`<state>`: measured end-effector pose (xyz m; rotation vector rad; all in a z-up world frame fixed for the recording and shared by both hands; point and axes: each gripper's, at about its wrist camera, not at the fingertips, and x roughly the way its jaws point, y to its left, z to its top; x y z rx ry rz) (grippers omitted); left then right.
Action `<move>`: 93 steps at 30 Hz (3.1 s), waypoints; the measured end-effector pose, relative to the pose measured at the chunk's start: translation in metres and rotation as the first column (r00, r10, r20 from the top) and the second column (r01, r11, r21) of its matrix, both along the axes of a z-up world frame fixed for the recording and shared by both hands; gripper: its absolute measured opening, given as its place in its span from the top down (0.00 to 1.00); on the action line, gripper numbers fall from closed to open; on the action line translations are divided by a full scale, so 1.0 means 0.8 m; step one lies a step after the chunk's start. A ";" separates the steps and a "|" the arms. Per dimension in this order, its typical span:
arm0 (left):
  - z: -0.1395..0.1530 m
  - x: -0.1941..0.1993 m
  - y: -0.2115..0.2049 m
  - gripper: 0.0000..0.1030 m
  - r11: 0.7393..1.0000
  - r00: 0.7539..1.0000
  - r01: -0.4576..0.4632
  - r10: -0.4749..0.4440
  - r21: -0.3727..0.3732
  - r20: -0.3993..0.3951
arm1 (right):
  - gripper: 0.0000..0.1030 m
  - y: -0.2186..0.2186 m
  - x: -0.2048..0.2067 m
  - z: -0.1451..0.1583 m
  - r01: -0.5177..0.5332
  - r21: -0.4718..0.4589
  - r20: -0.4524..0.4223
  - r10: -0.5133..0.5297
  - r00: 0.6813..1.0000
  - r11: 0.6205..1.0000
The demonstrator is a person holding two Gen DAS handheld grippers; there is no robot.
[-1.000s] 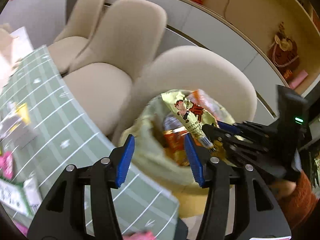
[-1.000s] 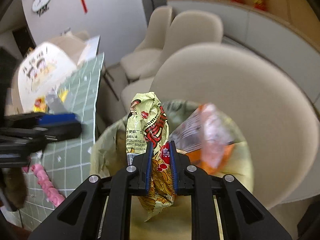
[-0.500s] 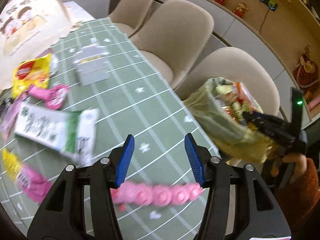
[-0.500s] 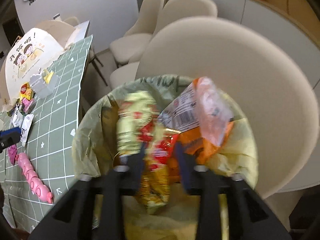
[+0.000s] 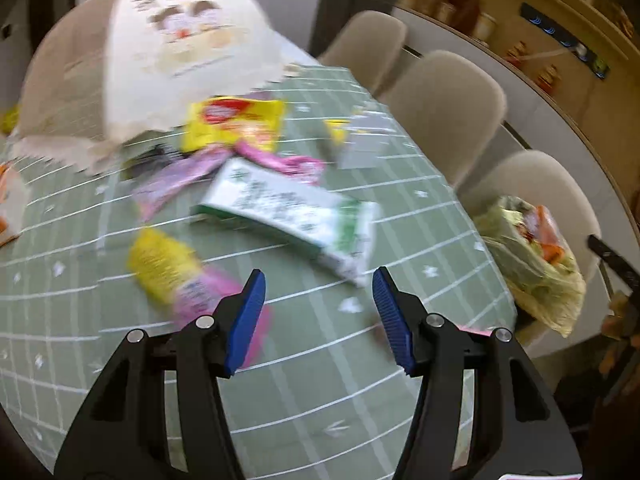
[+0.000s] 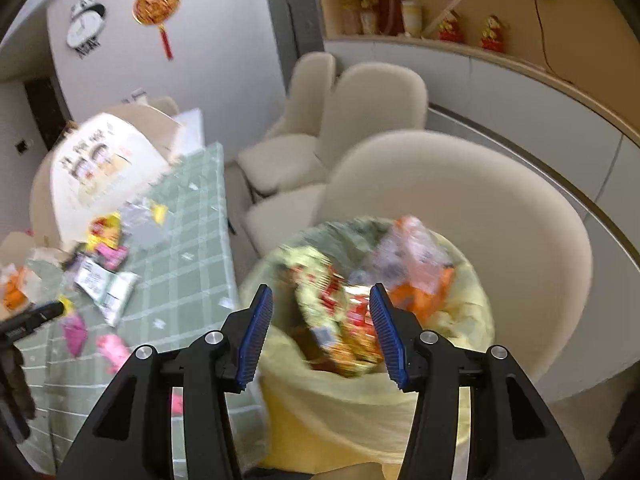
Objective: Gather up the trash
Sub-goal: 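Grasp the pink stick wrapper with the left gripper while the right gripper grasps the yellow-purple stick wrapper, then carry both wrappers to the bin and open the left gripper over it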
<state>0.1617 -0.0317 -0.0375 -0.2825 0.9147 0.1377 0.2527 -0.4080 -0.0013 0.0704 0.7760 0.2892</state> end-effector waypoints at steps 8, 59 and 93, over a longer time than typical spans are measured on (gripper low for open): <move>-0.019 -0.049 0.080 0.48 0.985 0.985 -0.173 0.173 0.010 -0.028 | 0.48 0.112 -0.025 0.004 -0.266 0.004 0.035 0.265 0.964 0.964; -0.012 -0.051 0.244 0.88 0.954 0.971 -0.236 0.240 -0.184 -0.002 | 0.47 0.453 -0.082 -0.079 -0.851 -0.049 -0.096 0.846 0.525 0.523; 0.043 0.000 0.077 0.88 0.980 0.996 0.072 -0.061 -0.186 0.061 | 0.80 0.231 -0.046 0.005 -0.481 -0.059 0.024 0.483 0.875 0.875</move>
